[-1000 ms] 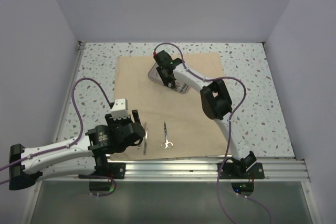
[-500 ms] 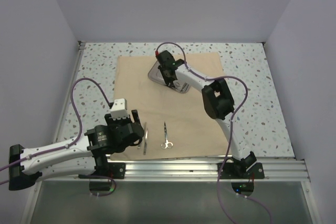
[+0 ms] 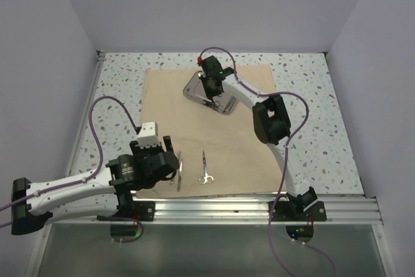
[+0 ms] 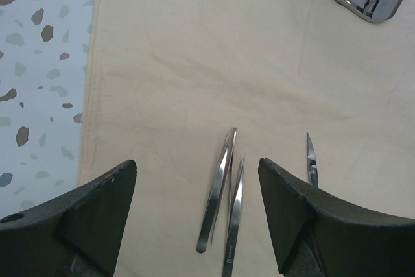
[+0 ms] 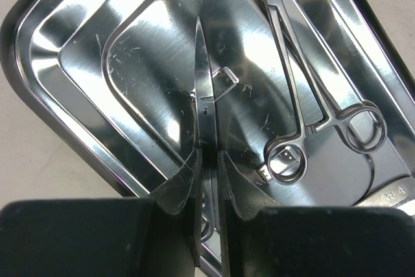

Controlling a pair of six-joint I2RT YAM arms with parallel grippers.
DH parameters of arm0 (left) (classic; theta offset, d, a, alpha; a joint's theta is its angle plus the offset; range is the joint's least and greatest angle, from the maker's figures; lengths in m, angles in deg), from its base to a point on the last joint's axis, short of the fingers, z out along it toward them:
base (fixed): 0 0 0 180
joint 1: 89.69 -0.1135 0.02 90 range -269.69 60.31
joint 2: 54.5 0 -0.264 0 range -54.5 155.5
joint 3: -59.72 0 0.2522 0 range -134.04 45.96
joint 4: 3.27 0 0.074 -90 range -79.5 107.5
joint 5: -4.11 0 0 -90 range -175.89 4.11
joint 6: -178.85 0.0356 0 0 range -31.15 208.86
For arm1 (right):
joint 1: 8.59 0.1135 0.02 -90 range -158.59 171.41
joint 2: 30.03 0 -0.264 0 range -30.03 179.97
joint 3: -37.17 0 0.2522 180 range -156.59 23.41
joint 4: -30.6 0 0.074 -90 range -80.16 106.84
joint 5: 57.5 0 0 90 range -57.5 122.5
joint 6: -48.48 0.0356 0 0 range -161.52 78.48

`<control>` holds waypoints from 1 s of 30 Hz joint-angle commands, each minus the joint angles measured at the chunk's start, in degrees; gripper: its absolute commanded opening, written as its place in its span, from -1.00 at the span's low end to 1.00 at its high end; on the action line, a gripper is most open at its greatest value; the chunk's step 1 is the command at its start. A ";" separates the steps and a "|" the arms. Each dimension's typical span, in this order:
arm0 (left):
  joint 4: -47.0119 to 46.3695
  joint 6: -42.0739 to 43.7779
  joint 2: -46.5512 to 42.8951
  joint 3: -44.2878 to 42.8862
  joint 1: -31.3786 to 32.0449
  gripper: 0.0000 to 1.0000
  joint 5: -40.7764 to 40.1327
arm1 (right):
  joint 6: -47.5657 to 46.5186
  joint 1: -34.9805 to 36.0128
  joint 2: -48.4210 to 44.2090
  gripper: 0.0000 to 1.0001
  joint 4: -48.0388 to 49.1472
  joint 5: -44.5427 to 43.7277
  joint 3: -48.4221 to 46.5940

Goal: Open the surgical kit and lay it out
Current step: Pick up the medical item from the container.

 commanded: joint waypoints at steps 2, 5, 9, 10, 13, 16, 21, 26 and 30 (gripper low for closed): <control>-1.35 -0.05 -0.09 0.00 0.39 0.61 -2.23 | -1.15 -0.83 7.22 -1.00 -13.77 0.35 1.05; -1.43 -0.05 -0.35 0.09 0.31 0.61 -2.06 | -1.41 -0.74 6.00 -1.00 -14.40 -0.62 3.15; -1.52 0.12 -0.70 0.18 0.31 0.61 -1.88 | -0.80 -0.83 2.48 -1.00 -13.52 -3.86 5.62; -1.52 0.12 -0.79 0.26 0.31 0.61 -1.88 | -0.62 -0.83 1.78 -1.00 -13.52 -4.39 5.36; -1.61 0.12 -0.79 0.18 0.31 0.61 -1.88 | 0.08 -0.74 -0.51 -1.00 -14.22 -6.94 1.94; -1.61 0.12 -0.88 0.26 0.31 0.61 -1.88 | 0.44 -0.65 -3.06 -1.00 -14.22 -8.18 -1.23; -1.61 0.12 -0.70 0.18 0.31 0.61 -1.97 | 0.26 -0.56 -5.17 -1.00 -15.10 -9.50 -4.83; -1.61 0.12 -0.53 0.09 0.31 0.61 -1.97 | 0.26 -0.39 -7.98 -1.00 -14.49 -10.20 -3.71; -1.61 0.12 -0.53 0.18 0.31 0.61 -1.97 | 0.70 -0.47 -10.35 -1.00 -13.96 -9.94 -2.55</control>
